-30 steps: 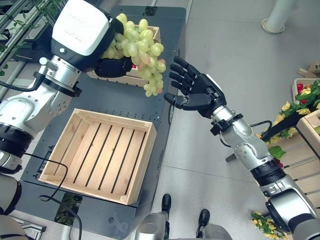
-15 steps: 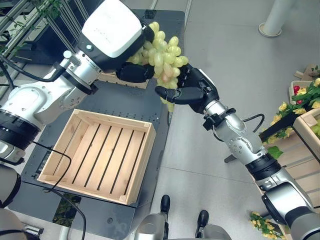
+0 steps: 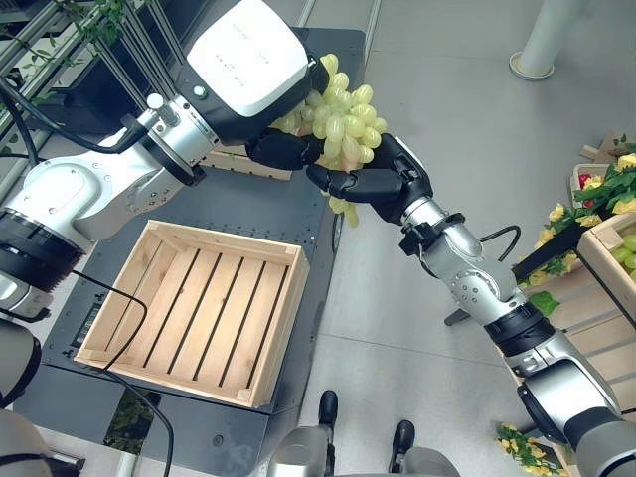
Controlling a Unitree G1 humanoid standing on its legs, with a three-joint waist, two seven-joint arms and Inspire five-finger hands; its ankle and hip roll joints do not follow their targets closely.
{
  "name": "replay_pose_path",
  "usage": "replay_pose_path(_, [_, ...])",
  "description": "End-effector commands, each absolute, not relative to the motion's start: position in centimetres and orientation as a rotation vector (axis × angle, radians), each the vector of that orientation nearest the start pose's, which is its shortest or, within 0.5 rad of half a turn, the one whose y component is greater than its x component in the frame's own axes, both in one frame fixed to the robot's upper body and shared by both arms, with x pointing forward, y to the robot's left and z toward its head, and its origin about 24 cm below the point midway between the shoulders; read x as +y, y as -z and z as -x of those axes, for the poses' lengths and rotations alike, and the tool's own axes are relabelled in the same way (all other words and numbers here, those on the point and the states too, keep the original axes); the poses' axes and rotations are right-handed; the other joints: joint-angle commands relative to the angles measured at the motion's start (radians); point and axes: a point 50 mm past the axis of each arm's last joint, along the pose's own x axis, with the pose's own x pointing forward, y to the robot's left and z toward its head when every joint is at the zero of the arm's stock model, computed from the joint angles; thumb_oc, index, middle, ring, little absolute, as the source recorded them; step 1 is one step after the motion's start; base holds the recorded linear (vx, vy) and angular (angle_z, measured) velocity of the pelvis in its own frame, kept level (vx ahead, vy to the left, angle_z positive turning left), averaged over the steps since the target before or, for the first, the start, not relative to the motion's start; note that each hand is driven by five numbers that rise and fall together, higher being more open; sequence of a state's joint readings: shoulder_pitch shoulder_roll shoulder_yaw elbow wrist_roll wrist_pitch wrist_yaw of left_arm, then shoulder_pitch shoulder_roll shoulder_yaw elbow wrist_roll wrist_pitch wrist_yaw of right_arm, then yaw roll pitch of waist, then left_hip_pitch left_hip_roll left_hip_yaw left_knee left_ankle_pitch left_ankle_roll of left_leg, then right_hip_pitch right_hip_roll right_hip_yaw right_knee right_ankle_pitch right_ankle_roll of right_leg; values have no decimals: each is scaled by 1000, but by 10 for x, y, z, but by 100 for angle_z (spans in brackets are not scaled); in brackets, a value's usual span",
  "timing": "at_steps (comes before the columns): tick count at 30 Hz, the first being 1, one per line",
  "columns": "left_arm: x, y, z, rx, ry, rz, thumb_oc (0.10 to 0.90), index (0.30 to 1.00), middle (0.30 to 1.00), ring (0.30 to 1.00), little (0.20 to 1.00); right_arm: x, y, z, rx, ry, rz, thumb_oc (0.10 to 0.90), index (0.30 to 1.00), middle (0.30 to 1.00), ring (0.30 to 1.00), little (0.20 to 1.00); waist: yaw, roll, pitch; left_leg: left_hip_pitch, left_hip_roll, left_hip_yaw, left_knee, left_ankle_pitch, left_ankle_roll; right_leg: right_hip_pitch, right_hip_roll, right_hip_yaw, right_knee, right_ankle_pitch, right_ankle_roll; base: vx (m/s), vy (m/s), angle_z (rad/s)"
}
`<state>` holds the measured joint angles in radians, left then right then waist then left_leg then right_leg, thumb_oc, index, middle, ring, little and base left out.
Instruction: Pick up the fruits from the basket on one side to the basket on the other side
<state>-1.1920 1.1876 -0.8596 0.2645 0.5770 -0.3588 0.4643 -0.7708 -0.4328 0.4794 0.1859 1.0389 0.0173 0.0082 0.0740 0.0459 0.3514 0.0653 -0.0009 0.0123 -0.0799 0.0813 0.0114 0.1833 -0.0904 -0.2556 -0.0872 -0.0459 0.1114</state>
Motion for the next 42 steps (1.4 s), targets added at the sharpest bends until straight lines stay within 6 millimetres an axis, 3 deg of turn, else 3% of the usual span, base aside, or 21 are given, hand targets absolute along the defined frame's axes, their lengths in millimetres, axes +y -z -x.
replay_pose_path(1, [169,-302,-342,-1150,-1,-1592,400,300,300,300,300,-46,-207,-339,-276,-756,-550,400,300,300,300,300,15,-5,-352,28,-50,-25,-7,-98,-22,-47,33,9,0,29,-68,0,0,0])
replay_pose_path(10, [184,-305,-346,-1078,-80,-1592,400,300,300,300,300,-62,-209,-345,-338,-657,-494,400,300,300,300,300,16,-5,-352,28,-47,-27,-7,-97,-23,-46,34,9,0,27,-69,0,0,0])
replay_pose_path(16, [217,-278,-357,-855,-135,-1596,400,300,300,300,300,-75,-213,-346,-377,-596,-471,400,300,300,300,300,10,-6,-347,31,-46,-25,-7,-99,-22,-45,36,17,0,26,-70,0,0,0])
replay_pose_path(17, [221,-275,-358,-824,-141,-1593,521,481,481,481,481,-76,-213,-346,-382,-589,-463,400,300,300,300,300,9,-6,-347,31,-46,-24,-7,-99,-22,-45,37,18,0,26,-70,0,0,0])
replay_pose_path(18, [228,-267,-360,-773,-144,-1589,800,900,900,900,900,-80,-213,-347,-389,-576,-451,400,300,300,300,300,8,-7,-346,32,-45,-25,-7,-99,-21,-45,37,19,0,27,-69,0,0,0])
replay_pose_path(27, [266,-226,-360,-511,-169,-1585,800,900,900,900,900,-105,-210,-349,-420,-498,-385,400,300,300,300,300,-2,-17,-341,35,-40,-11,-7,-103,-19,-47,41,31,0,31,-67,-3,4,-5])
replay_pose_path(32, [282,-193,-353,-387,-160,-1550,800,900,900,900,900,-119,-209,-349,-430,-451,-296,400,300,300,300,300,-11,-24,-337,39,-39,-4,-7,-108,-15,-49,46,50,0,33,-66,-11,18,-8])
replay_pose_path(34, [290,-172,-347,-318,-160,-1528,800,900,900,900,900,-136,-205,-350,-416,-406,-253,400,300,300,300,300,-20,-30,-334,42,-38,3,-7,-110,-14,-49,50,62,0,35,-65,-10,30,-6])
replay_pose_path(42, [304,-141,-334,-220,-168,-1497,800,900,900,900,900,-174,-189,-353,-361,-315,-193,400,300,300,300,300,-35,-44,-323,54,-35,27,-7,-116,-11,-47,57,85,0,42,-63,-9,25,-16])
